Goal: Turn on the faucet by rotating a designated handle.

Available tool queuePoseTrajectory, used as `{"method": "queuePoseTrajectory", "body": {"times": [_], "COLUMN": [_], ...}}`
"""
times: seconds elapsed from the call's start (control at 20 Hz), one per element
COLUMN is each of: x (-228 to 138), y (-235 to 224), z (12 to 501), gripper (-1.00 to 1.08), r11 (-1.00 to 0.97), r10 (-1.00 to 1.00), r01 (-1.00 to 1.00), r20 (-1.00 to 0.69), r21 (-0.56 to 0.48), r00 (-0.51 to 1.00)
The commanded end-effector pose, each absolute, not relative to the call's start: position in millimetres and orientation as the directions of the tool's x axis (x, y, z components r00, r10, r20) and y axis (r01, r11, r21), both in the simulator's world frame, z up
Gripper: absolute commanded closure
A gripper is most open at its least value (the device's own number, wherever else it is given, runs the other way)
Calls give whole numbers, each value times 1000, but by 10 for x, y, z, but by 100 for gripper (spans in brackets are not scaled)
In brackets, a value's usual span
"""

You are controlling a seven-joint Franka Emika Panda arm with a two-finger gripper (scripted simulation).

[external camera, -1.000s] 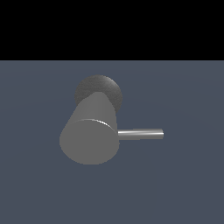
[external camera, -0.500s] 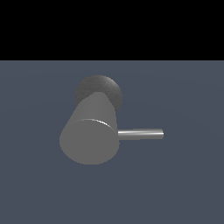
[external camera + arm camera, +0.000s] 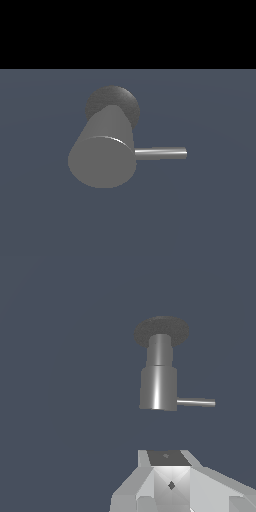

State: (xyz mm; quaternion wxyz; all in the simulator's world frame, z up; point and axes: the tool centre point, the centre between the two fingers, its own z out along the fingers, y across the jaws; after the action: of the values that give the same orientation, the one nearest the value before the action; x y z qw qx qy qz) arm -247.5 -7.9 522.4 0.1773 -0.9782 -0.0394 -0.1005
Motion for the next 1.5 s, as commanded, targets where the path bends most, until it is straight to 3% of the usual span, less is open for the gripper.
{"method": "queuePoseTrajectory", "body": {"times": [0.0, 0.7, 1.1, 1.45], "x": [-2453, -2339, -2274, -2198], "y": [-144, -819, -1411, -1987], "z": [5312, 5774, 5848, 5701], "gripper": [108, 108, 108, 108], "r11": [-898, -563, -316, -92], "r10": [17, -262, -482, -663], "r01": [131, 265, 339, 387], "r20": [263, 473, 458, 346], "r21": [-421, -783, -886, -918], "r00": [965, 842, 747, 664]}}
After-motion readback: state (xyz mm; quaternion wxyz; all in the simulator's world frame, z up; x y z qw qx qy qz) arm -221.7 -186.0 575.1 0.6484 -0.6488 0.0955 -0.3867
